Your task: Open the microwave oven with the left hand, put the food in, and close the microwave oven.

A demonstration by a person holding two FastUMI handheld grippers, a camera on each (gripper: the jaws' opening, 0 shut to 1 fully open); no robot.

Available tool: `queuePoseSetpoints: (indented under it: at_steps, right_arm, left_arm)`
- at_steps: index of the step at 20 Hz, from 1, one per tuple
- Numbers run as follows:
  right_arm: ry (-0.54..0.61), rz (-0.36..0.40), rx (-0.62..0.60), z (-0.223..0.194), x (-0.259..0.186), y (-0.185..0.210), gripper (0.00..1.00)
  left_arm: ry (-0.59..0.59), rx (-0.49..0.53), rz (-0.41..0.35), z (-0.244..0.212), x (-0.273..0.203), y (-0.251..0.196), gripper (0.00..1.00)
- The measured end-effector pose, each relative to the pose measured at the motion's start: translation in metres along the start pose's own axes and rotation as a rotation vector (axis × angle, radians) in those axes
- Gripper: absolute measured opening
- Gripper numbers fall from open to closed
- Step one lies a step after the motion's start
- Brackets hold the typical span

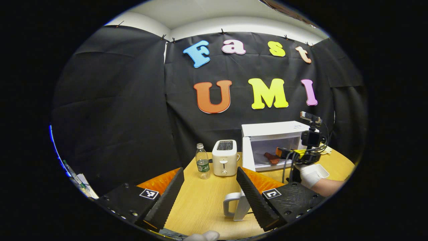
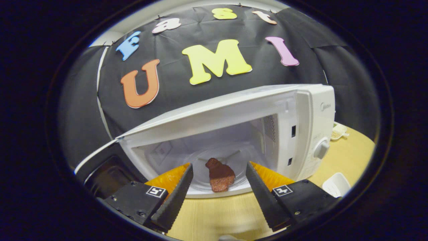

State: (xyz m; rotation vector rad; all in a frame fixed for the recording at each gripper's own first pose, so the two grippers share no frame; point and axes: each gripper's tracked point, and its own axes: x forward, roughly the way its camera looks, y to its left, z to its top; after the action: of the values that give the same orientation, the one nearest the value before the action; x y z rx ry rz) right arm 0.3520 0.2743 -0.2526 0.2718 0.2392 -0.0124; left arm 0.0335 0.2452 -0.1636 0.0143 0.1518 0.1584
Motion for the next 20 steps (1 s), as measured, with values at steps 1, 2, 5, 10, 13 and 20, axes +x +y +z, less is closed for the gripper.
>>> queuePoseSetpoints:
  at_steps: [1,2,5,10,13,20]
  right_arm:
    - [0.01,0.037,-0.036,0.008,-0.022,0.003,1.0]
    - [0.027,0.056,-0.069,0.016,-0.044,0.002,0.91]
    - [0.037,0.061,-0.194,0.044,-0.11,-0.018,0.89]
    - [-0.018,0.018,-0.335,0.099,-0.206,-0.051,0.9]
    - [-0.019,0.012,-0.35,0.112,-0.251,-0.058,1.0]
    - [0.008,-0.005,-0.308,0.11,-0.322,-0.081,1.0]
  left_arm:
    - [-0.002,-0.005,0.0,0.003,0.001,0.002,0.96]
    - [-0.012,-0.004,-0.002,0.008,0.0,0.005,0.97]
    - [-0.023,0.005,0.012,0.009,0.002,0.02,0.97]
    - [-0.014,0.007,0.035,-0.004,0.009,0.038,0.96]
    - [-0.011,0.013,0.039,-0.01,0.013,0.041,0.96]
    - [0.009,0.019,-0.006,-0.031,0.024,0.027,0.96]
